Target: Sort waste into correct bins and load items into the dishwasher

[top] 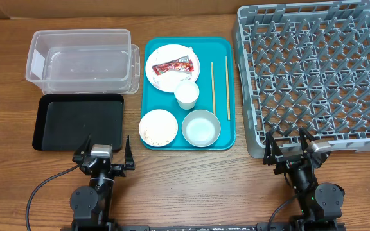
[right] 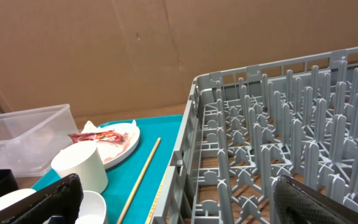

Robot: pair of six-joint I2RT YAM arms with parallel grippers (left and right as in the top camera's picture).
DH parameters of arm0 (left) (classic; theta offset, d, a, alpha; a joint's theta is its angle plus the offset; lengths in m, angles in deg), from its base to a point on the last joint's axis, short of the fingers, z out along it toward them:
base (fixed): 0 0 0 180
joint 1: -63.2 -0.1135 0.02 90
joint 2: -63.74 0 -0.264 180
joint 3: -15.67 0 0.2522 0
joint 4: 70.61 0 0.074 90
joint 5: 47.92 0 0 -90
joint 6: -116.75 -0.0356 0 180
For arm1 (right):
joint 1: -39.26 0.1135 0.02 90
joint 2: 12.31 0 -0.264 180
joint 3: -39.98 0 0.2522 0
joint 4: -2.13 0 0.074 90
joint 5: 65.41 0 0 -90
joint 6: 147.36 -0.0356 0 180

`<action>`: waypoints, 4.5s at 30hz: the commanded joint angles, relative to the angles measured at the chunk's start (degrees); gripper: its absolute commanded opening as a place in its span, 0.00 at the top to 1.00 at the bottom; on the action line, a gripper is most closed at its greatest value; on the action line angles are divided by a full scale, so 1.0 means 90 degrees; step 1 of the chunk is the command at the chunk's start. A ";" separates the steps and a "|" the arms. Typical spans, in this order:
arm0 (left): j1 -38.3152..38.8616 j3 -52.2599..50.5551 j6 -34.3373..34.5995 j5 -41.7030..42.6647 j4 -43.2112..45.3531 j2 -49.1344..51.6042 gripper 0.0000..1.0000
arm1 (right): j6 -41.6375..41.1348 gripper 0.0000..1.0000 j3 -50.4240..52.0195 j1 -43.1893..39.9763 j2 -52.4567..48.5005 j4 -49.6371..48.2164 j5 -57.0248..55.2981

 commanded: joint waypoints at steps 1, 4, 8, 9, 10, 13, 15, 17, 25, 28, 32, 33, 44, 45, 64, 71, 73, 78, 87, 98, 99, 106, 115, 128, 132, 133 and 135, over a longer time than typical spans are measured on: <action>-0.0022 -0.0024 -0.0010 -0.0068 -0.0017 -0.0066 0.00 | -0.0046 0.00 0.0068 0.0036 0.0075 -0.0024 0.0032; -0.0022 -0.0024 -0.0010 -0.0068 -0.0017 -0.0066 0.00 | -0.0046 0.00 0.0068 0.0036 0.0075 -0.0024 0.0032; -0.0022 -0.0024 -0.0010 -0.0068 -0.0017 -0.0066 0.00 | -0.0046 0.00 0.0068 0.0034 0.0075 -0.0024 0.0032; -0.0022 -0.0024 -0.0010 -0.0068 -0.0017 -0.0066 0.00 | -0.0046 0.00 0.0068 0.0036 0.0075 -0.0024 0.0032; -0.0022 -0.0024 -0.0010 -0.0068 -0.0017 -0.0066 0.00 | -0.0046 0.00 0.0068 0.0036 0.0075 -0.0024 0.0032; -0.0022 -0.0024 -0.0010 -0.0068 -0.0017 -0.0066 0.00 | -0.0046 0.00 0.0066 0.0036 0.0075 -0.0024 0.0029; -0.0022 -0.0024 -0.0010 -0.0068 -0.0017 -0.0066 0.00 | -0.0046 0.00 0.0068 0.0036 0.0075 -0.0024 0.0029; -0.0022 -0.0024 -0.0010 -0.0068 -0.0017 -0.0066 0.00 | -0.0046 0.00 0.0066 0.0036 0.0075 -0.0024 0.0029; -0.0022 -0.0024 -0.0010 -0.0068 -0.0017 -0.0066 0.00 | -0.0046 0.00 0.0066 0.0036 0.0075 -0.0024 0.0029; -0.0022 -0.0024 -0.0010 -0.0068 -0.0017 -0.0066 0.00 | -0.0046 0.00 0.0066 0.0036 0.0075 -0.0024 0.0032; -0.0022 -0.0024 -0.0010 -0.0068 -0.0017 -0.0066 0.00 | -0.0046 0.00 0.0066 0.0036 0.0075 -0.0024 0.0032; -0.0022 -0.0024 -0.0010 -0.0068 -0.0017 -0.0066 0.00 | -0.0046 0.00 0.0066 0.0036 0.0075 -0.0024 0.0032; -0.0022 -0.0024 -0.0010 -0.0068 -0.0017 -0.0066 0.00 | -0.0046 0.00 0.0066 0.0036 0.0075 -0.0024 0.0032; -0.0022 -0.0024 -0.0012 -0.0068 -0.0017 -0.0066 0.00 | -0.0046 0.00 0.0066 0.0036 0.0075 -0.0024 0.0032; -0.0024 -0.0024 -0.0063 -0.0090 -0.0017 -0.0066 0.00 | 0.0002 0.00 0.0066 0.0034 0.0075 -0.0029 -0.0090; -0.0024 -0.0024 -0.0063 -0.0090 -0.0017 -0.0066 0.00 | 0.0007 0.00 0.0066 0.0027 0.0075 -0.0041 -0.0262; -0.0027 -0.0024 -0.0061 -0.0087 -0.0017 -0.0066 0.00 | 0.0007 0.00 0.0066 0.0027 0.0075 -0.0041 -0.0262; -0.0027 -0.0024 -0.0056 0.0095 0.0085 -0.0066 0.00 | 0.0007 0.00 0.0063 0.0024 0.0075 -0.0170 -0.0257; -0.0027 0.0279 -0.0068 0.0151 0.0410 -0.0063 0.00 | 0.0053 0.00 -0.0262 0.0024 0.0075 -0.0491 -0.0257; -0.0027 0.1661 -0.0323 0.0556 0.0170 0.0821 0.00 | 0.0452 0.00 -0.1015 0.0024 -0.0364 -0.0471 -0.0182; -0.0027 0.1838 -0.0350 0.0612 0.0170 0.1042 0.00 | 0.0544 0.00 -0.1163 0.0024 -0.0529 -0.0474 -0.0182; -0.0027 0.3895 -0.0865 0.1263 -0.0325 0.3351 0.00 | 0.0775 0.00 -0.2613 0.0024 -0.2181 -0.0206 0.0328; -0.0024 0.7890 -0.2011 0.1821 -0.2905 0.6773 0.01 | 0.0845 0.00 -0.5510 0.0024 -0.4911 0.2069 0.0636; 0.0291 1.4059 -0.4056 0.3099 -0.7633 1.1890 0.00 | 0.0763 0.00 -0.7640 0.0024 -0.7179 0.3747 0.1824; 0.0491 1.4161 -0.4711 0.3138 -0.7397 1.2614 0.00 | 0.0765 0.00 -0.7638 0.0024 -0.7473 0.3920 0.2453; 0.0520 1.4161 -0.4668 0.3160 -0.7397 1.2745 0.00 | 0.0767 0.00 -0.7638 0.0024 -0.7531 0.3968 0.2535; 0.0588 1.4161 -0.4626 0.3174 -0.7363 1.3063 0.00 | 0.0770 0.00 -0.7635 0.0024 -0.7643 0.4070 0.2550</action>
